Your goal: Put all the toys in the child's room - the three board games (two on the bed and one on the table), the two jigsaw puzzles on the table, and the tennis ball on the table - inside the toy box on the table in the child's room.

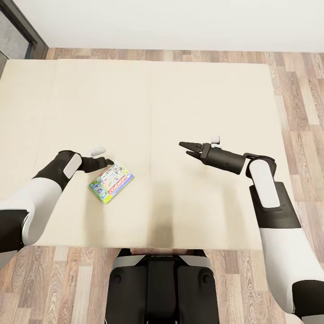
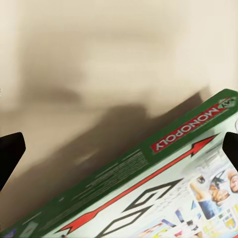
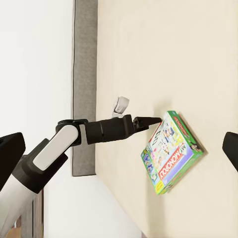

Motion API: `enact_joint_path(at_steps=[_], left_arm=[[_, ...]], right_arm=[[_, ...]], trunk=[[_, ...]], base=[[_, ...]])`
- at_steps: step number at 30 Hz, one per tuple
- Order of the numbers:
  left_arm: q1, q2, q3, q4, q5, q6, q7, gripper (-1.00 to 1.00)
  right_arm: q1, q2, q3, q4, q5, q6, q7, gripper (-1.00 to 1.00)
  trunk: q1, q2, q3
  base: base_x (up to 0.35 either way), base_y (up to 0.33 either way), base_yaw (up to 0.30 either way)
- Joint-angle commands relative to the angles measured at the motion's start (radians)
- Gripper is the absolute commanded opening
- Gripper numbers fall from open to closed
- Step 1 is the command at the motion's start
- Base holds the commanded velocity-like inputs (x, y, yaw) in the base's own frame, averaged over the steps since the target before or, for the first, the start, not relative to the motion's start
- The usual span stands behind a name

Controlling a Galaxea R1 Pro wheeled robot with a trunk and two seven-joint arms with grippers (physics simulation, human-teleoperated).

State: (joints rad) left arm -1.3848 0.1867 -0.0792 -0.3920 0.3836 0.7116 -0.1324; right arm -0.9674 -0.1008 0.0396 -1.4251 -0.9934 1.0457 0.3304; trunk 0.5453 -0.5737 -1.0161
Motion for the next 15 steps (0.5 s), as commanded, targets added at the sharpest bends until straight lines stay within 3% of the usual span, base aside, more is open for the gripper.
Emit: enact_joint_path(at_steps=[1,15], left_arm=[[0.0,0.001,-0.008,-0.001,0.001,0.002,-0.003,1.0],[0.0,0.002,-0.008,-0.001,0.001,0.003,-0.003,1.0]], right_arm=[[-0.001,0.0,0.0,0.0,0.01,0.001,0.01,1.0],[-0.001,0.0,0.0,-0.001,0.01,0.001,0.01,1.0]], trunk=[[0.0,-0.001,-0.001],[0.0,-0.001,0.0]], base=[[0.0,-0.003,0.0],[0.0,0.0,0.0]])
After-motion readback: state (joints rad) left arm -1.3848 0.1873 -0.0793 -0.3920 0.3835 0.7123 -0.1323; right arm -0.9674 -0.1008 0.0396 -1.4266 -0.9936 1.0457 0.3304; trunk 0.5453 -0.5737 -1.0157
